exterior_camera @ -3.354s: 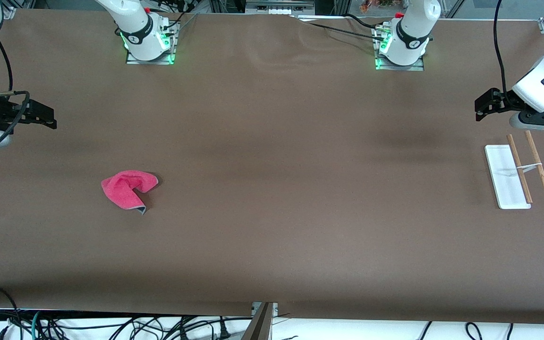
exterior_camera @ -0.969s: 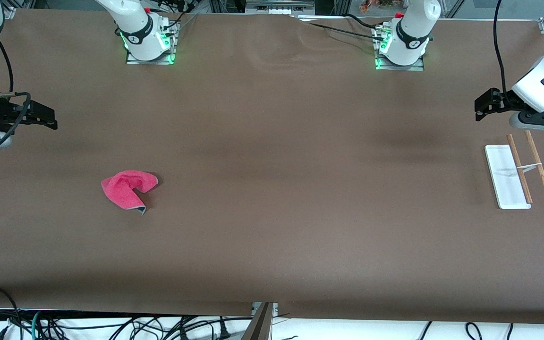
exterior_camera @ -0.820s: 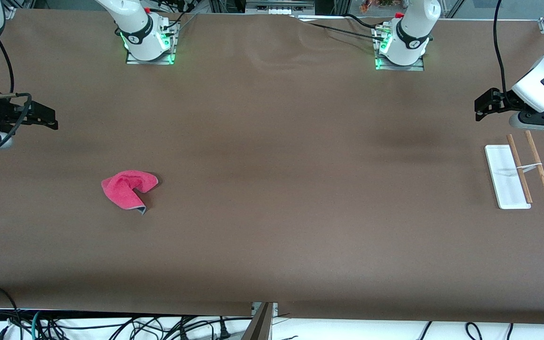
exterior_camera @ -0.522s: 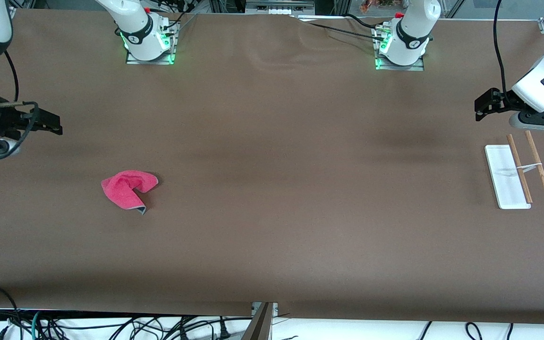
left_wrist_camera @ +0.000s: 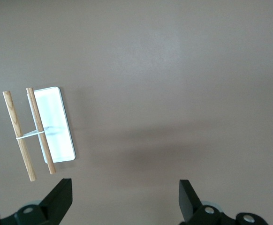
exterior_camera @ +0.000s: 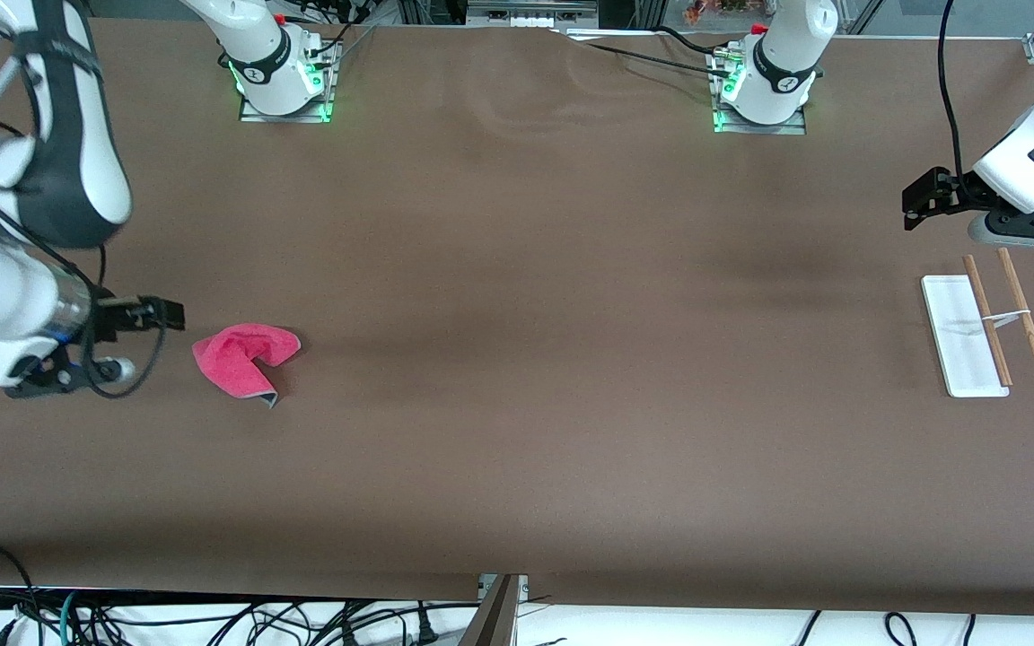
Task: Pass towel and hang on rack
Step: 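Lower the right gripper onto the pink towel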
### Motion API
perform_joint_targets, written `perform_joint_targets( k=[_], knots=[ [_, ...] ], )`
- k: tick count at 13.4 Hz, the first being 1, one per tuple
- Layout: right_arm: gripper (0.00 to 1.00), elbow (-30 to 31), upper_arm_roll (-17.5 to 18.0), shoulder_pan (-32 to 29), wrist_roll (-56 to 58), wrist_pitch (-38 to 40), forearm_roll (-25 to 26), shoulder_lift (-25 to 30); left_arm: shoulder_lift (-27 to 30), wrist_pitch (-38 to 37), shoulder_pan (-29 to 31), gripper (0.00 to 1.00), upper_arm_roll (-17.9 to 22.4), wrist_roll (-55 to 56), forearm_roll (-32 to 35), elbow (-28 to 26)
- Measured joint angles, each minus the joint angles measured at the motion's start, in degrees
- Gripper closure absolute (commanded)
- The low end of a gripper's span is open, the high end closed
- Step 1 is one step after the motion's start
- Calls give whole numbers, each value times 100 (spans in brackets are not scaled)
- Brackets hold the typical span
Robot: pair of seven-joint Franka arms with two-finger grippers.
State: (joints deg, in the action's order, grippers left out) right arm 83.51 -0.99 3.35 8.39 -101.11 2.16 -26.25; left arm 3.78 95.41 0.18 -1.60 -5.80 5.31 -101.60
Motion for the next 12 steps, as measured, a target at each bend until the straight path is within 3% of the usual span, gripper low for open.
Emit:
perform_joint_targets(
  k=[3, 6, 11, 12],
  knots=[
    [0, 500, -10, -4, 4, -1032, 5, -441, -1, 0, 0, 0, 0, 0, 0, 3],
    [0, 1193, -109, -31, 161, -1932, 27, -531, -1, 0, 0, 0, 0, 0, 0, 3],
    [0, 1750, -162, -64, 234, -2431, 27, -527, -4, 0, 0, 0, 0, 0, 0, 4],
    [5, 1872, -162, -66, 234, -2558, 27, -529, -4, 0, 0, 0, 0, 0, 0, 4]
  ],
)
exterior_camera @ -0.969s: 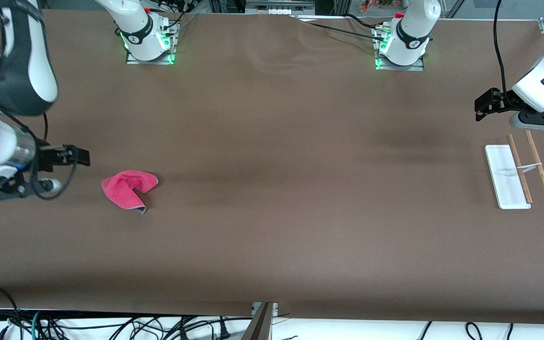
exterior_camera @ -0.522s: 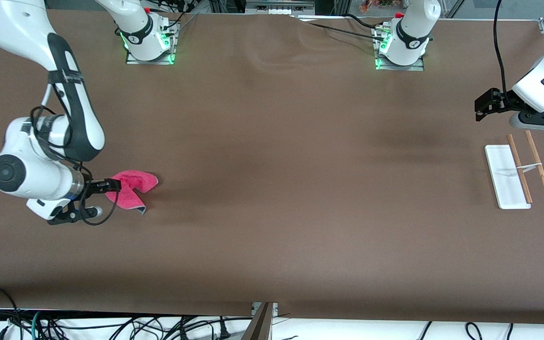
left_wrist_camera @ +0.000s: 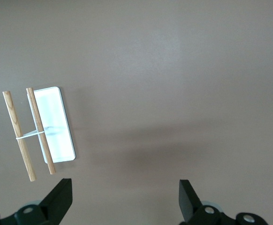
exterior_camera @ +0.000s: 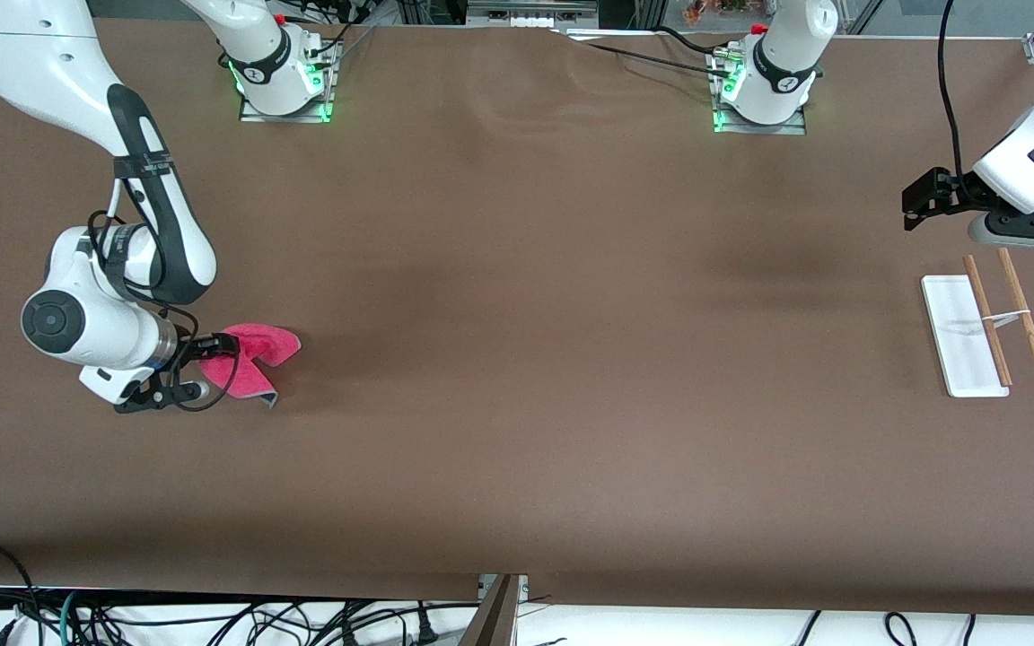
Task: Pass towel and hang on rack
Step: 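Close the right gripper on the pink towel's corner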
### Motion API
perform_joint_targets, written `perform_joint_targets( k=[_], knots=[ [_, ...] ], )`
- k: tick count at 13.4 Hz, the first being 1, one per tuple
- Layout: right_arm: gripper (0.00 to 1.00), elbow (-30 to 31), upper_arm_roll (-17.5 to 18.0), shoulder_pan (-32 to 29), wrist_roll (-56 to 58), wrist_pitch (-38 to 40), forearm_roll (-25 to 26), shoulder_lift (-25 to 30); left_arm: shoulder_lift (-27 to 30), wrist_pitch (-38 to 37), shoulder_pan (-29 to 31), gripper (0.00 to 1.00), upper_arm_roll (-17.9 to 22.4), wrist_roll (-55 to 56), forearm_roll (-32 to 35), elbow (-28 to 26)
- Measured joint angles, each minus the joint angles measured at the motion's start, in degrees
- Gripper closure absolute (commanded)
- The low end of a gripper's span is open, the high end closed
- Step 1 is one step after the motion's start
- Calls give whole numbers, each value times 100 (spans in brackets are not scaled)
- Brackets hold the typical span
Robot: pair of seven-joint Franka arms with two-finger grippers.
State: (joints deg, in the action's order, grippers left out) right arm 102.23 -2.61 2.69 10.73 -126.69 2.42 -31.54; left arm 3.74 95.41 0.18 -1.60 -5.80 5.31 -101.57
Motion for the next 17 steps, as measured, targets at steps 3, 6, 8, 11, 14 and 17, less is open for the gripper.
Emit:
perform_joint_targets(
  k=[3, 6, 8, 11, 14, 17],
  knots=[
    [81, 293, 0, -3, 0, -337, 0, -21, -1, 0, 0, 0, 0, 0, 0, 0],
    [100, 343, 1, -1, 0, -348, -1, -25, -2, 0, 0, 0, 0, 0, 0, 0],
    [100, 341, 4, 4, 0, -353, -1, -25, -2, 0, 0, 0, 0, 0, 0, 0],
    [100, 242, 83, 26, 0, -369, -4, 8, -4, 0, 0, 0, 0, 0, 0, 0],
    [100, -320, 451, 49, -1, 360, -107, 119, -4, 0, 0, 0, 0, 0, 0, 0],
    [100, -1302, 835, 86, -3, 1478, -471, 257, -6, -14, -5, 0, -4, -40, 0, 0]
  ],
)
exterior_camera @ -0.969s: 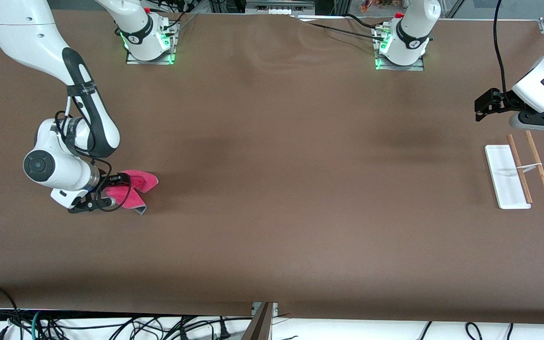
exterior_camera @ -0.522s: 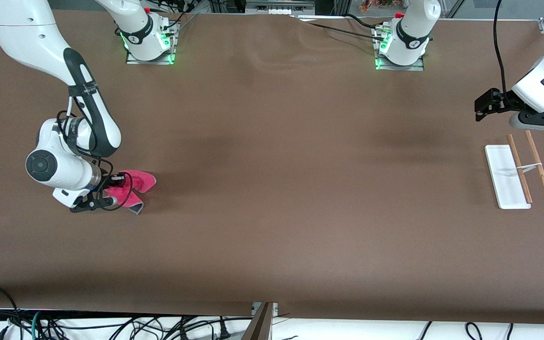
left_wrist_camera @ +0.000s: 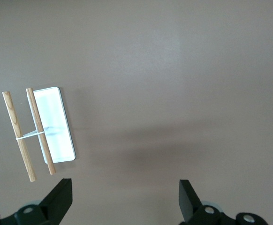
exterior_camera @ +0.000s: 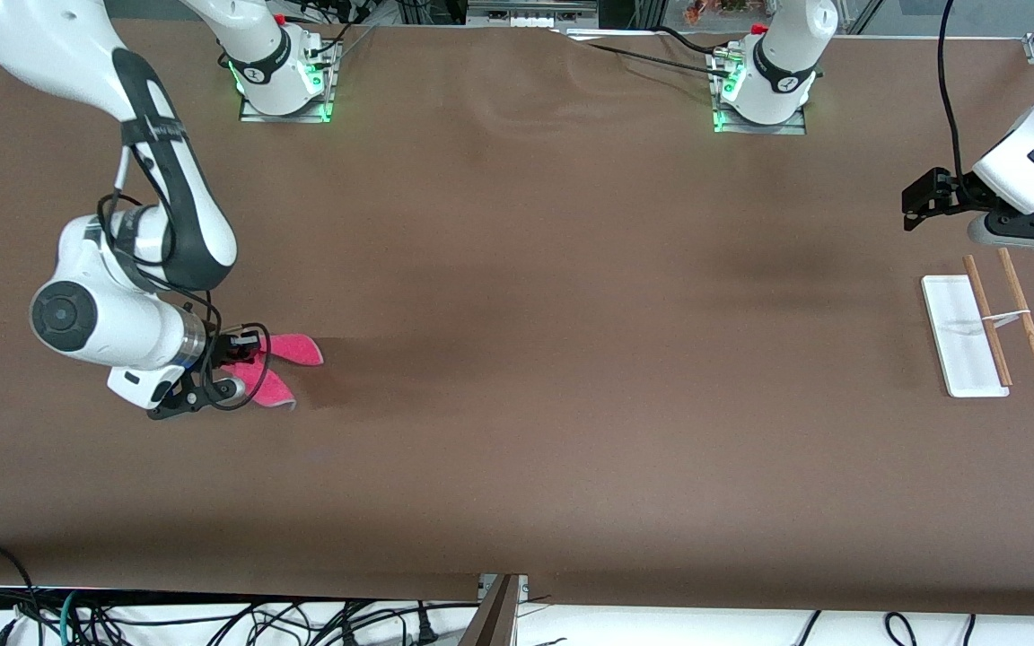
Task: Pass towel and hang on rack
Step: 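Lift the towel with the right gripper while the left gripper approaches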
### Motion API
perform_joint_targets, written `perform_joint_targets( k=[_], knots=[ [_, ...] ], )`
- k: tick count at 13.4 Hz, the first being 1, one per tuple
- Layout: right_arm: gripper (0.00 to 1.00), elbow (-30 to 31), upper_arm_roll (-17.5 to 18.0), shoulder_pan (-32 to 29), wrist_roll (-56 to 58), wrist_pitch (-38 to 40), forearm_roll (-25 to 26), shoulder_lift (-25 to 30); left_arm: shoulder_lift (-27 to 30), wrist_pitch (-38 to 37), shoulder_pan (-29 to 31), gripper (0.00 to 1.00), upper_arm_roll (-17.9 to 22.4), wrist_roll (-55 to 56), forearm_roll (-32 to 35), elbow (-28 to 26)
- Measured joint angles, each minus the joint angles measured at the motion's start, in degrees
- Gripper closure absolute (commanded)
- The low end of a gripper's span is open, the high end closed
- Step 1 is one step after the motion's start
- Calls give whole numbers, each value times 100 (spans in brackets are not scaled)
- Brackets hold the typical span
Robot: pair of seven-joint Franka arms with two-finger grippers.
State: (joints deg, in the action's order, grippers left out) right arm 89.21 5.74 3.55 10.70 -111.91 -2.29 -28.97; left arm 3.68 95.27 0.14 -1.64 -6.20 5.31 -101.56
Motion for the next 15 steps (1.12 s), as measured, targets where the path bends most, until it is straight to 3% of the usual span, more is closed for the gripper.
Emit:
perform_joint_targets(
  k=[3, 7, 12, 15],
  knots=[
    [100, -776, 519, 20, -69, 664, -123, 42, -16, -131, -24, 0, -18, -113, 0, 1],
    [100, -1110, 1268, 412, -1233, 655, -134, 18, -130, -194, -90, 0, -127, -215, -356, 2],
    [100, -1125, 1363, 1679, -2599, -566, -132, -91, -555, -197, -146, 0, -178, -504, -1901, 42],
    [100, -1125, 1364, 2203, -3198, -1244, -132, -225, -976, -86, -309, 0, -248, -1682, -2917, 84]
  ],
)
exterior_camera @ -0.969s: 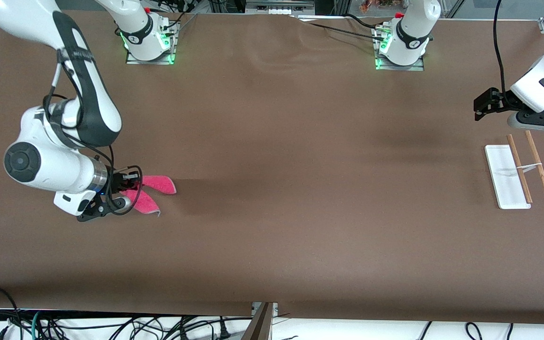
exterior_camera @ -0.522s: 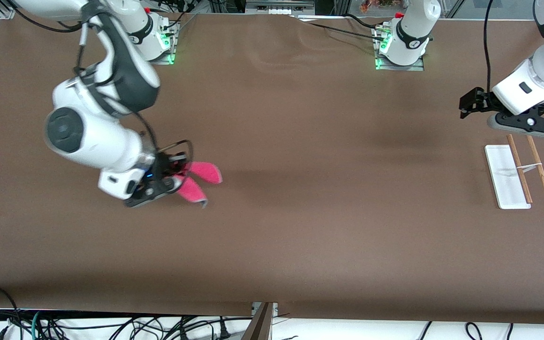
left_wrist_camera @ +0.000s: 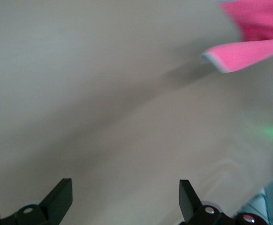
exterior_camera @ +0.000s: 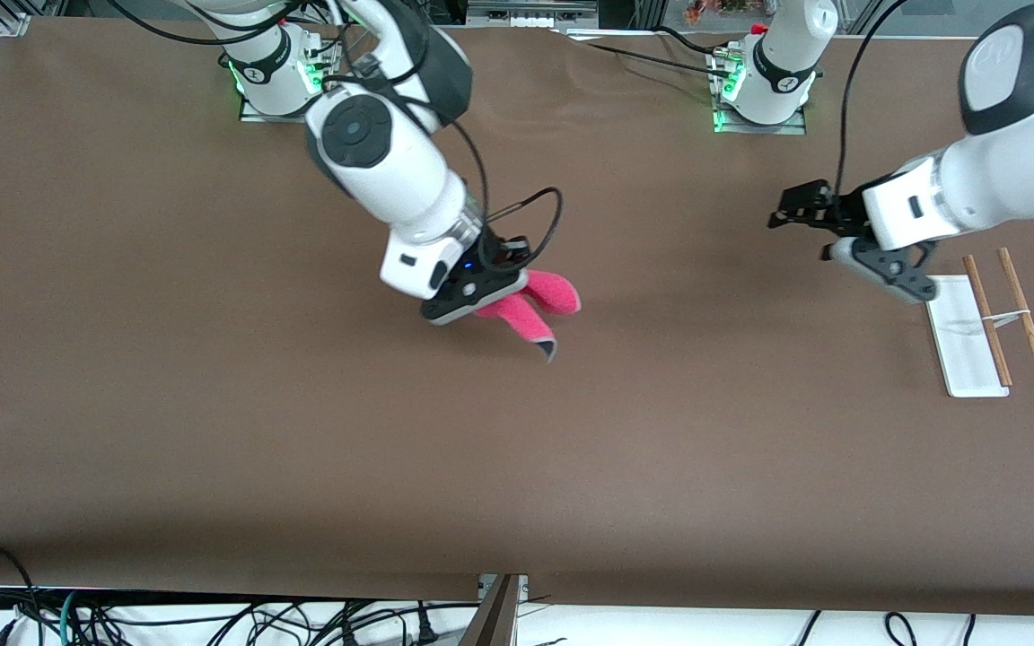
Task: Pass towel and hang on rack
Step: 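Lift the towel with the right gripper while the left gripper approaches, then grasp the towel with the left gripper while the right gripper holds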
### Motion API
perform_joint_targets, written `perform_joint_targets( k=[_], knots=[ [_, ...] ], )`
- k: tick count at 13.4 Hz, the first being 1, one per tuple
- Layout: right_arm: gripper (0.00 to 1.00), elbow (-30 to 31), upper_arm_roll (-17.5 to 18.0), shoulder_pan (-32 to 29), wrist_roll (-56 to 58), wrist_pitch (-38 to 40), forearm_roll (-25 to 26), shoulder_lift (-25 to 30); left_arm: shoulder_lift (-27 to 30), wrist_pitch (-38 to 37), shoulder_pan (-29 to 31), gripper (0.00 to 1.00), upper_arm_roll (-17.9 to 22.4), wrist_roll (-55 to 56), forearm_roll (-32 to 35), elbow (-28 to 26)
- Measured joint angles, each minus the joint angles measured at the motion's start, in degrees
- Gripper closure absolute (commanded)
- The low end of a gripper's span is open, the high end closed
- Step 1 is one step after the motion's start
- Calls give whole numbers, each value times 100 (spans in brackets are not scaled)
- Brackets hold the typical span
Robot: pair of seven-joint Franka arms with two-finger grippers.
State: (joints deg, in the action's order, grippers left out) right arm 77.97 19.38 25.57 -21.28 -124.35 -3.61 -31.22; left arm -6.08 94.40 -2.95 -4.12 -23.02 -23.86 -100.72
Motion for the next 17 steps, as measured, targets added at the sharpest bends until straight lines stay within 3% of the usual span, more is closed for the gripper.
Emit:
perform_joint_targets(
  k=[8, 11, 14, 15, 16, 17],
  knots=[
    [100, -6, -1, 627, -283, -470, 0, -74, -1008, 948, -252, 0, -368, -4089, -1590, -84],
    [100, -6, -1, 647, -283, -558, 0, -90, -1137, 980, -251, 0, -426, -5500, -2090, -340],
    [100, -6, -1, 692, -252, -589, 7, -110, -1132, 1548, -250, 2, -701, -6460, -2726, -870],
    [100, -6, -1, 697, -198, -602, 11, -124, -1112, 1783, -252, 30, -829, -6615, -2842, -1050],
    [100, -6, -1, 698, -124, -610, 11, -141, -1079, 1910, -255, 76, -933, -6697, -2886, -1173],
    [100, -6, -1, 698, -78, -617, 11, -156, -1036, 1977, -257, 100, -1014, -6753, -2895, -1248]
  ],
)
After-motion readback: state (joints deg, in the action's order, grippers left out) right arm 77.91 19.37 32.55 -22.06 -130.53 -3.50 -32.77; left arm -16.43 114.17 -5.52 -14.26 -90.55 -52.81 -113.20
